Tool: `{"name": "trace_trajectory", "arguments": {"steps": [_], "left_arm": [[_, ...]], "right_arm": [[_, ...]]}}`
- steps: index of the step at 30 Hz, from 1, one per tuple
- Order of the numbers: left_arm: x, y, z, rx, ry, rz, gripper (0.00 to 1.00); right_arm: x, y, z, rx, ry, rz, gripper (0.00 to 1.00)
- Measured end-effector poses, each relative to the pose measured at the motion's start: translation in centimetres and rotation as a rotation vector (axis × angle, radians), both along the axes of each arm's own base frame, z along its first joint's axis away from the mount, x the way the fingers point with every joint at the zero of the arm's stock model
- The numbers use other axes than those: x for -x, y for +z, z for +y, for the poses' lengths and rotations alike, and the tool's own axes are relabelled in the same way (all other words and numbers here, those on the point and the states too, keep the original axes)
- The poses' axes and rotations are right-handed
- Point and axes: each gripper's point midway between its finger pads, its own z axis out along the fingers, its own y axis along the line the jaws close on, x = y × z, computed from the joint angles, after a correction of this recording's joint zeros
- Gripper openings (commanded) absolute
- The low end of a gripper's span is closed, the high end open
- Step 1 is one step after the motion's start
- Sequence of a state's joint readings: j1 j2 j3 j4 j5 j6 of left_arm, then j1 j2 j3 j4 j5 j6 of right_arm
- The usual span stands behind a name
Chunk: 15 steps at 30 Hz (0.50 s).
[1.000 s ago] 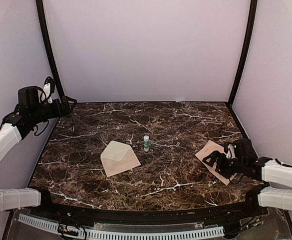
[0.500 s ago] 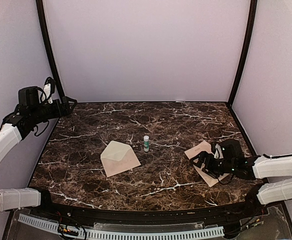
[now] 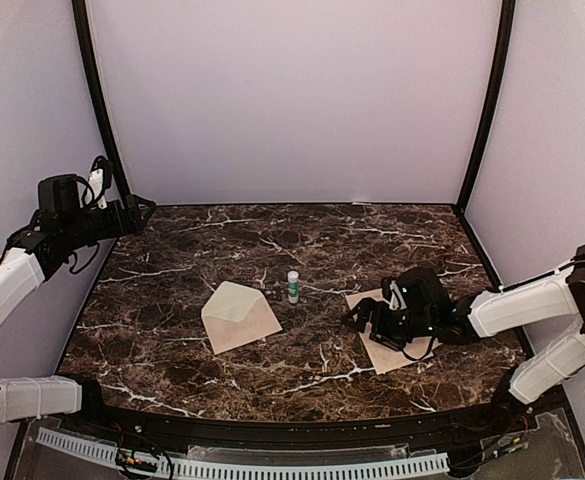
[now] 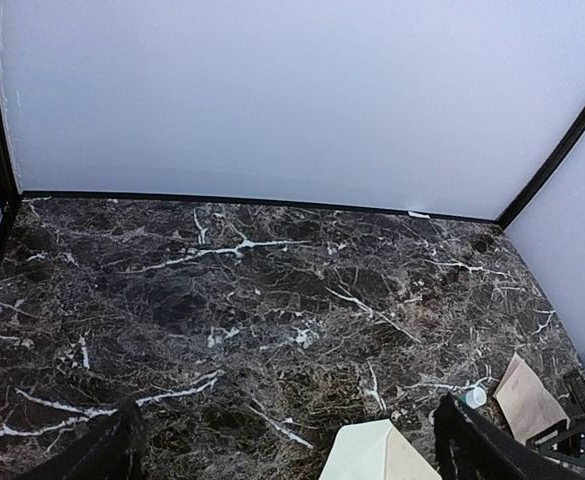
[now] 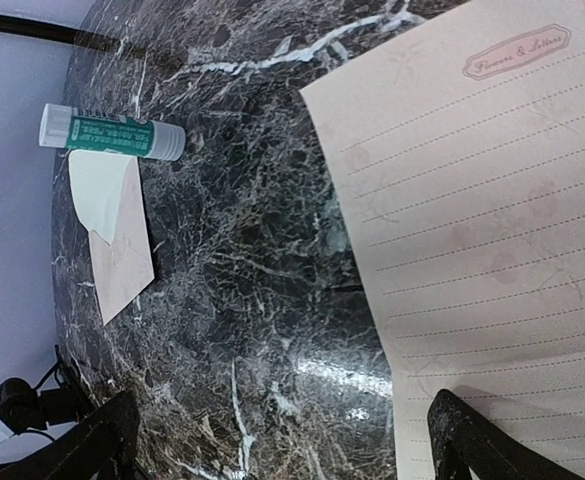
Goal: Place the letter into the envelope and seal it
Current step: Move the letter to the center of the board.
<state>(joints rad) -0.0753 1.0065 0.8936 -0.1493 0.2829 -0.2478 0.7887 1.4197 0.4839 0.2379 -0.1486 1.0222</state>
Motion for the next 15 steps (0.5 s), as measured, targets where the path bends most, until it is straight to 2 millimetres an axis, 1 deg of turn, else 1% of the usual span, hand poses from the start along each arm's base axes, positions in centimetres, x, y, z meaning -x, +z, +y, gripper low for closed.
{"name": "trace_trajectory", "arguments": {"steps": [4, 7, 12, 13, 15], "left_arm": [[0.1, -0.2, -0.6, 0.001, -0.020, 0.004, 0.98], [0.5, -0.3, -2.0, 0.022, -0.066, 0.015, 0.98], [1.6, -0.9, -5.8, 0.086, -0.169, 0.043, 0.97], [2.0, -1.3, -6.7, 0.111, -0.187, 0.053, 0.96], [2.9, -2.3, -8.6, 0.160, -0.226, 0.089, 0.95]], "right_arm": [[-0.3, 1.4, 0.8, 0.004, 0.025, -0.036, 0.97], [-0.8, 3.3, 0.8, 0.020, 0.029, -0.083, 0.98], [-1.8, 7.3, 0.0, 0.073, 0.013, -0.185, 0.99], [-2.0, 8.0, -0.5, 0.087, 0.007, -0.208, 0.99], [-2.0, 8.8, -1.3, 0.117, -0.001, -0.236, 0.98]]}}
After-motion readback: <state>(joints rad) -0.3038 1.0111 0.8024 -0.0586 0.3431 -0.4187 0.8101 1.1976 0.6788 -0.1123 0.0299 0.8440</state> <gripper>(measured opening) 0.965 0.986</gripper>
